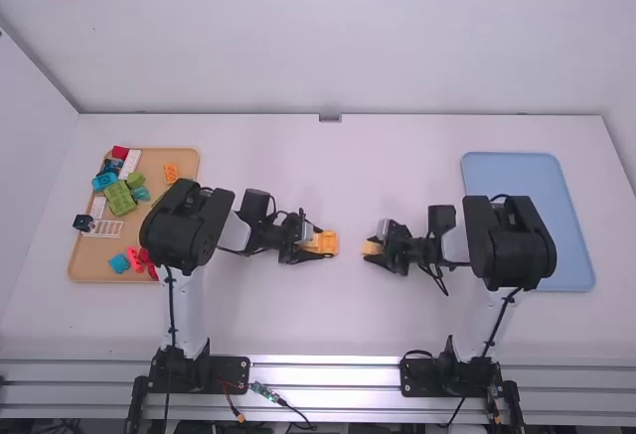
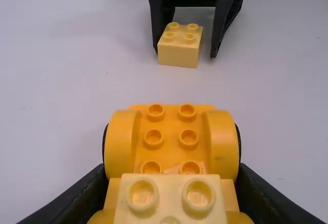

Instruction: Assemble lego blocks to make yellow taxi

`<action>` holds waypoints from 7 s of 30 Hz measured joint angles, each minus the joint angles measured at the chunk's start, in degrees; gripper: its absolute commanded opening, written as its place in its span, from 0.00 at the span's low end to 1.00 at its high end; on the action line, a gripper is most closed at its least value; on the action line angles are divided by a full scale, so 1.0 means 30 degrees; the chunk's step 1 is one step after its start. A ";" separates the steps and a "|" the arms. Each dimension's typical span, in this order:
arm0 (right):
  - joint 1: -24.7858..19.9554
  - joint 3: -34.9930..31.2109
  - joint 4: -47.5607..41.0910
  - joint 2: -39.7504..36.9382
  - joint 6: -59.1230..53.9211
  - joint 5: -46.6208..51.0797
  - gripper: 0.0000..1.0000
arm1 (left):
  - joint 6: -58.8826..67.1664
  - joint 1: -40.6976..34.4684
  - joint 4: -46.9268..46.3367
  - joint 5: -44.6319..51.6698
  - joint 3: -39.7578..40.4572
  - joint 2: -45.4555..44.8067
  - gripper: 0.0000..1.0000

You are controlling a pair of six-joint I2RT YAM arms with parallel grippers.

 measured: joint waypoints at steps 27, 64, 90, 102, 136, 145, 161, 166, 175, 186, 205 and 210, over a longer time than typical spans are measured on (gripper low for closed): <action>0.0692 0.0809 -0.1865 -0.0743 -0.0044 0.0233 0.14 | -0.0058 0.0000 -0.0117 -0.0073 0.0000 0.0000 0.37; 0.6608 0.4036 -0.3133 -0.2047 0.0444 0.1676 0.04 | 0.0656 0.0007 -0.2127 -0.0160 0.0474 -0.0182 0.28; 0.6608 0.3359 0.0117 -0.0794 0.2958 0.1282 0.04 | 0.1122 0.0000 -0.3191 -0.0211 0.0947 -0.0182 0.28; 0.6717 0.3504 0.0124 -0.0750 0.3723 0.2033 0.02 | 0.0925 0.0000 -0.1035 -0.0226 0.0219 -0.0182 0.28; 0.6178 0.3978 0.0102 -0.0780 0.3730 0.0546 0.07 | 0.0313 0.0000 -0.0860 -0.0386 0.0168 -0.0182 0.27; 0.5654 0.3891 0.0124 -0.0998 0.3432 -0.0255 0.00 | 0.0299 0.0007 -0.0743 -0.0372 0.0058 -0.0189 0.27; 0.5989 0.4131 -0.0160 0.0044 0.3548 -0.0233 0.00 | 0.0248 0.0007 -0.1188 -0.0364 0.0182 -0.0219 0.26; 0.6069 0.4889 -0.0168 0.0991 0.3592 -0.1231 0.00 | 0.0226 0.0007 -0.1188 -0.0372 0.0182 -0.0211 0.26; 0.6069 0.4401 0.0634 0.1093 0.3599 -0.1202 0.00 | 0.0248 0.0000 -0.1253 -0.0357 0.0182 -0.0219 0.25; 0.5982 0.2186 0.5654 0.0663 0.4852 -0.0670 0.00 | 0.0393 -0.0087 -0.1406 -0.0211 0.0182 -0.0219 0.26; 0.2259 0.0277 -0.1188 -0.8160 0.7074 0.5960 0.99 | 0.0809 -0.0401 -0.5515 -0.2127 0.3220 -0.0219 0.35; 0.1814 0.0277 -0.1319 -0.8160 0.7031 0.6266 0.99 | 0.0896 -0.0678 -0.6237 -0.2397 0.3606 -0.0211 0.39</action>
